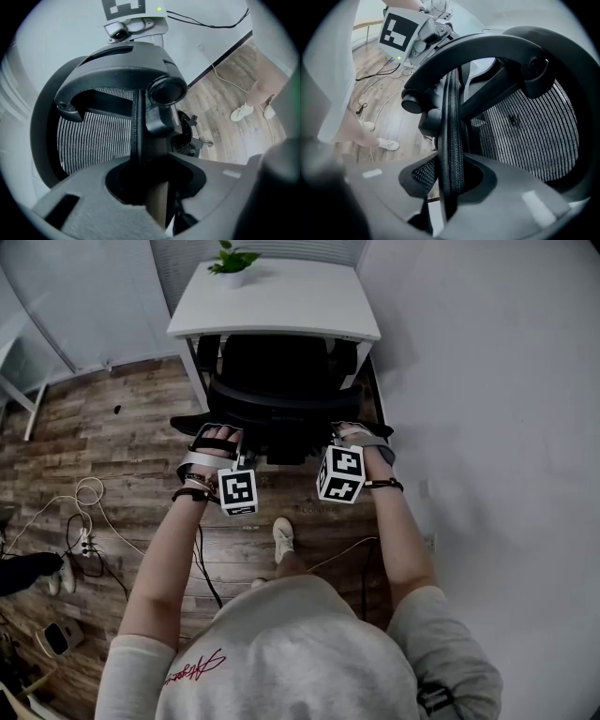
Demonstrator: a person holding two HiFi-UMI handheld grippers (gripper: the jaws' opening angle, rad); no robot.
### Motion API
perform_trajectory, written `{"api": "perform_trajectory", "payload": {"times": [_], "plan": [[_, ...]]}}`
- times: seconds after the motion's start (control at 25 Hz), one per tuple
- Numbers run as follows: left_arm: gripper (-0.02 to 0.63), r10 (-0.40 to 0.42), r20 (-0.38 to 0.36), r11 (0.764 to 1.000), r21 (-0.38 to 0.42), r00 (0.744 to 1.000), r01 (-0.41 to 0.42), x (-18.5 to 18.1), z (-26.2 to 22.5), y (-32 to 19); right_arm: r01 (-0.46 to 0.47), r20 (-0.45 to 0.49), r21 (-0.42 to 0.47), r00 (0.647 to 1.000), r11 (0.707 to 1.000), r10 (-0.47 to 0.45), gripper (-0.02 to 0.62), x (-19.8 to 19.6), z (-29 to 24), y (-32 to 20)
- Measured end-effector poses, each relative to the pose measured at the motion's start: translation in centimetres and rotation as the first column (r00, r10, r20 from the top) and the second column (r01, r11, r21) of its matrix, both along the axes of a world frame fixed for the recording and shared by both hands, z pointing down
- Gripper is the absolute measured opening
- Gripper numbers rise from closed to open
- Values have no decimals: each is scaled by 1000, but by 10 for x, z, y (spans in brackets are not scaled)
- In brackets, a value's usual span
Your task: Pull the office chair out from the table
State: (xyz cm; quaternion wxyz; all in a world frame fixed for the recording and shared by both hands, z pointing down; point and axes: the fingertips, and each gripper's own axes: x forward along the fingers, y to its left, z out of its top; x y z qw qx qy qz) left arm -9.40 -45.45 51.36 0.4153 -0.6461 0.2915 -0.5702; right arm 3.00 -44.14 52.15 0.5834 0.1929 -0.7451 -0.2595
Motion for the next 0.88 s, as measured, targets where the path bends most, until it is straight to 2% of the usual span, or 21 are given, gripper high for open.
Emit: {"api": "perform_trajectory", "payload": {"times": [0.68,0.88], "plan": [[112,12,-7,1000,8,1000,-12,-1,-2,19,-5,0,-7,1000,1000,5,95,-2,-1,20],[114,26,-11,1000,18,1000,-26,-5,0,37,-8,2,-3,1000,1000,8,94,-6,0,40]]}}
